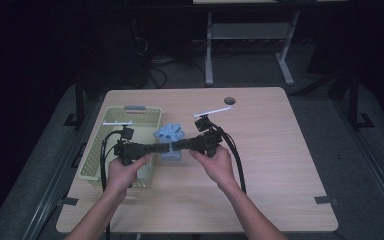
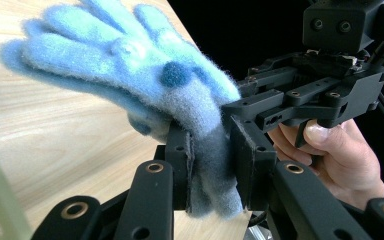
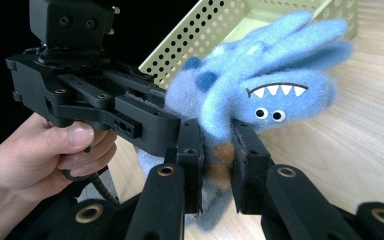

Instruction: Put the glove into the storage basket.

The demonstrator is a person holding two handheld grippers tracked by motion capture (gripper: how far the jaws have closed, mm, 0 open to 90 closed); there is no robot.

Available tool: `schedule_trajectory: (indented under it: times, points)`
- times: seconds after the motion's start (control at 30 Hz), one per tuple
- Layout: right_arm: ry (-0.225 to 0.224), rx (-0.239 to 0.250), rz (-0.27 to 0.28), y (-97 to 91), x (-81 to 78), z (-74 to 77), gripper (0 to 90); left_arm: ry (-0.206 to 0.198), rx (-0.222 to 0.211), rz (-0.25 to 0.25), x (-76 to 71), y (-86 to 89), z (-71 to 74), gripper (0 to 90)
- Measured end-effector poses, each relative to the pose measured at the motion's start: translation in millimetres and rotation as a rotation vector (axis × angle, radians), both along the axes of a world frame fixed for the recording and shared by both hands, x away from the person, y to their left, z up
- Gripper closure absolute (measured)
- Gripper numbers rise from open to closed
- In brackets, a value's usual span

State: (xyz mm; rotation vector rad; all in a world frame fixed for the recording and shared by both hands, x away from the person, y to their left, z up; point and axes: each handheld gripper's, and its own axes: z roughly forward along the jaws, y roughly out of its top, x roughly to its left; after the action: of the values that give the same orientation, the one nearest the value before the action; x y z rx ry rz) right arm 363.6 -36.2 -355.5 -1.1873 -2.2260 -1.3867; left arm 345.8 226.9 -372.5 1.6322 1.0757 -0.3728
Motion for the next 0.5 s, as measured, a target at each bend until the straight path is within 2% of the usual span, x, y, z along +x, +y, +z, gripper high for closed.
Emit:
schedule_trajectory:
  times: [0.23,0.5]
  points:
    - [-0.013,0.009,0.015,12.4,5.9,3.5,76.9,0.006,-0.005,0.018,1.4,13.1,3.9,71.1]
    - [-0.013,0.025,0.028,29.2,8.9,3.6,76.9,0.0,0.016,0.029,1.4,28.7,8.8,71.2]
